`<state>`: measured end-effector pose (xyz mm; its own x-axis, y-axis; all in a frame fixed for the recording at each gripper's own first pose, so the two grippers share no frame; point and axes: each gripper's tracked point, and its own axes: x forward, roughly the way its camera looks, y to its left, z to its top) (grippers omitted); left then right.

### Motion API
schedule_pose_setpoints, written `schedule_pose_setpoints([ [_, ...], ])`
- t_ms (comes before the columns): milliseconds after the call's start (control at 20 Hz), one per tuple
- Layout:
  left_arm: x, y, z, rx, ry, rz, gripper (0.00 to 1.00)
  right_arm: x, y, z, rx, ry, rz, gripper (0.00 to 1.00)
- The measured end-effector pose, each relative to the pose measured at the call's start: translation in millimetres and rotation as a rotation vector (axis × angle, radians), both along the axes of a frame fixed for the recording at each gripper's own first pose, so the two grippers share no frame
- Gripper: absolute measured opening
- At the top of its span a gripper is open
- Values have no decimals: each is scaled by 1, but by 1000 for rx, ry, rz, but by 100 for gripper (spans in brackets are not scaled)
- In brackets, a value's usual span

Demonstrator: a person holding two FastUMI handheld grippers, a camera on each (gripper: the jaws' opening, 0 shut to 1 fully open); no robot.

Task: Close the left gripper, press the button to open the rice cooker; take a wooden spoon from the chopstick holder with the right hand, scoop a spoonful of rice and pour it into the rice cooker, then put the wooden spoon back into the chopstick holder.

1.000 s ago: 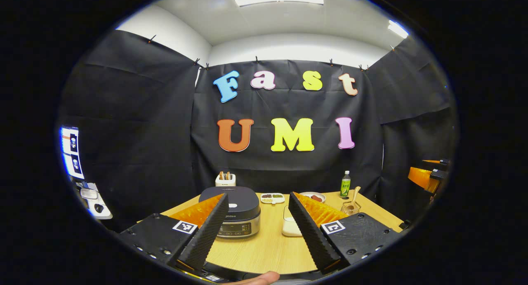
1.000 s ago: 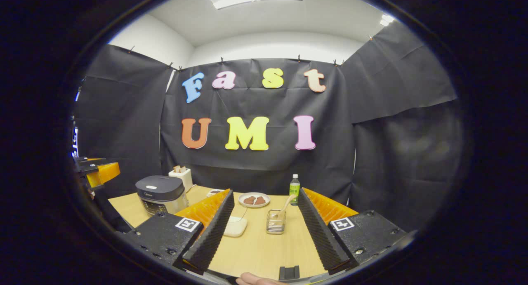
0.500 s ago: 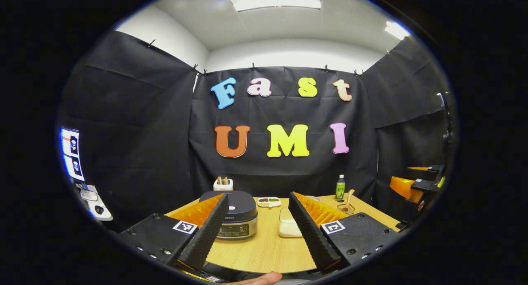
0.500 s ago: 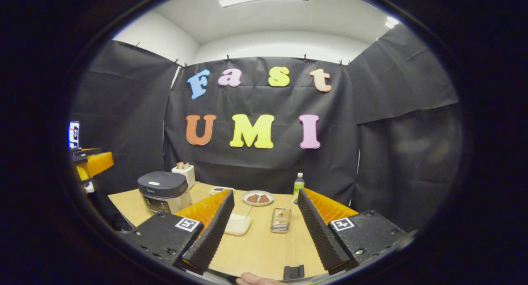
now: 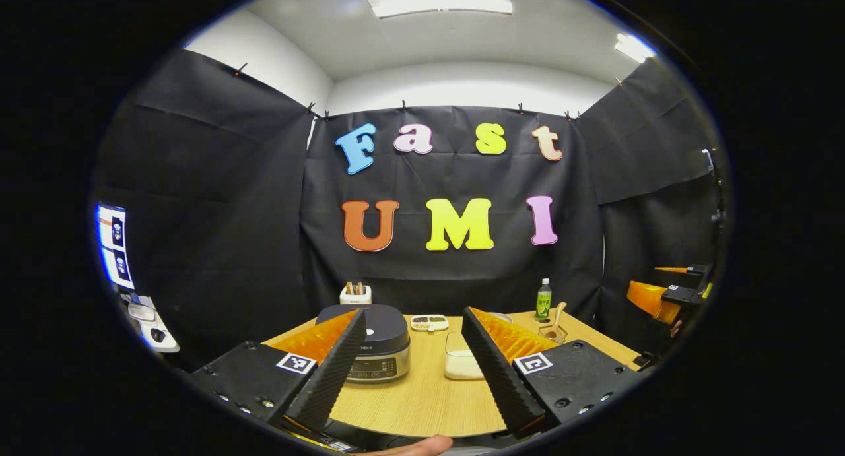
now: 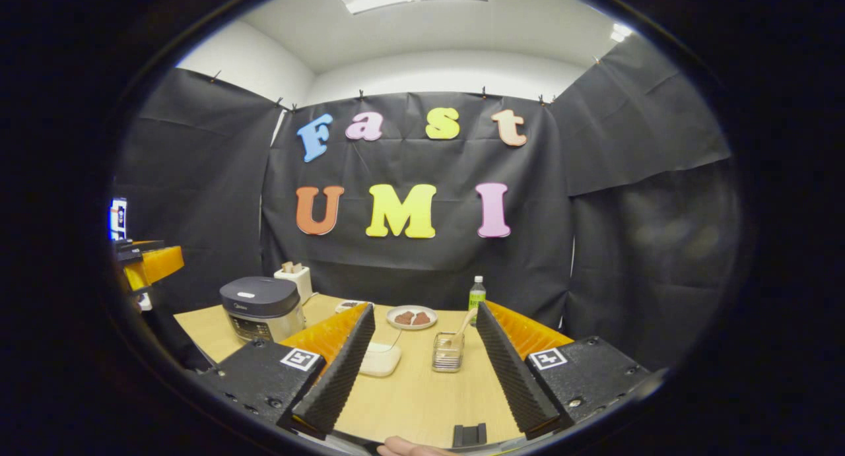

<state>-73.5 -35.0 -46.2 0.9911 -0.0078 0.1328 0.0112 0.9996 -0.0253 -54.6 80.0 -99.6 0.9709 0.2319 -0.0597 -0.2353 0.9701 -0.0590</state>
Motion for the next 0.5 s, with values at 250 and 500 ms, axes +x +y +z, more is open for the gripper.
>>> schedule_pose_setpoints([
  [250,1,-2,-3,12,-2,-5,94,-1,0,-2,6,1,7,100],
  [500,3,-4,-5,16,3,-10,94,-1,3,-2,12,-4,21,100],
])
